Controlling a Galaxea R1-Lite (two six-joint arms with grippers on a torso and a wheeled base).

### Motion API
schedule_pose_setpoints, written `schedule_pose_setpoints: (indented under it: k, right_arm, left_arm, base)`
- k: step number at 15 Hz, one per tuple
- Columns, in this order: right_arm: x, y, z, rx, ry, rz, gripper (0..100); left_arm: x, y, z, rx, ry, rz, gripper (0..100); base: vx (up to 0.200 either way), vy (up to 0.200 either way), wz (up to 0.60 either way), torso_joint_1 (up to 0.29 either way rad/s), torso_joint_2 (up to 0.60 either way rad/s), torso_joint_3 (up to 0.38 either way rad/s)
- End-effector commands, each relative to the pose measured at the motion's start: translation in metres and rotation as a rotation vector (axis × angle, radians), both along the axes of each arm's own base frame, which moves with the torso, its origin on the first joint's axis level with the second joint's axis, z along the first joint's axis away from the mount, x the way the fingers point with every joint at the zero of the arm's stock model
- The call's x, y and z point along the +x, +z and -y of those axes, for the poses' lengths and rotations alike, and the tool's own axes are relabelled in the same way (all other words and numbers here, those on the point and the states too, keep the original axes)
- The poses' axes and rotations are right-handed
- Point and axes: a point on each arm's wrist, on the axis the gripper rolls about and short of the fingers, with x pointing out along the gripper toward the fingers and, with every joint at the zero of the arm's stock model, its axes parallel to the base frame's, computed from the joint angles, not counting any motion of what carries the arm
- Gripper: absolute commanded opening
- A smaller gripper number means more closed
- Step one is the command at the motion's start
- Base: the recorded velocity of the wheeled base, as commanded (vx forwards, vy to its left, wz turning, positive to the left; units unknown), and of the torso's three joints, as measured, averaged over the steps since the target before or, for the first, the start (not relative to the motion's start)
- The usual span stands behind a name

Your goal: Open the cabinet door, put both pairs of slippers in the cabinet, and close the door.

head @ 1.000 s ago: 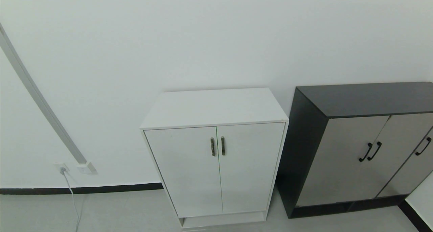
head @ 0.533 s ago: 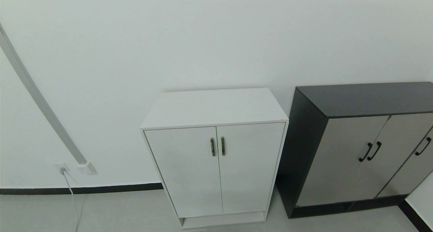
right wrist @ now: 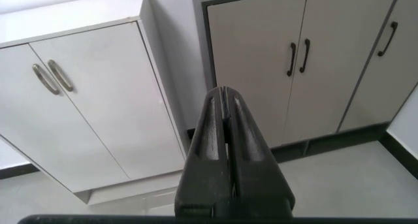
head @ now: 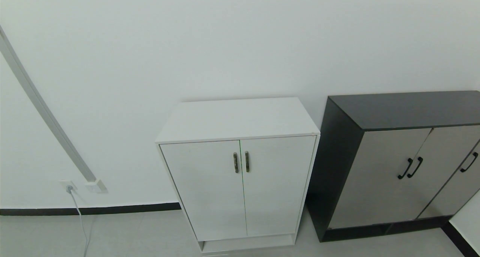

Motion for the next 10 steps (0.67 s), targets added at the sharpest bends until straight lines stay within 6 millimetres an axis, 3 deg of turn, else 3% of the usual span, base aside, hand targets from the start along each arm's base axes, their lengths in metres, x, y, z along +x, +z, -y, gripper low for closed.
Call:
schedule_pose_setpoints:
  k: [1, 10]
  right_arm:
    - [0.0001, 0.0, 0.0, -0.002, -0.001, -0.002, 0]
    - [0.0001, 0.0, -0.0001, -0.014, 0.003, -0.003, 0]
  left_arm:
    - [0.0001, 0.0, 0.0, 0.0, 0.0, -0.001, 0]
    - [0.0001, 0.0, 0.0, 0.0, 0.0, -0.001, 0]
  base:
    - [0.0, 0.0, 0.0, 0.0, 0.0, 0.0]
    - [0.0, 0.0, 0.0, 0.0, 0.0, 0.0]
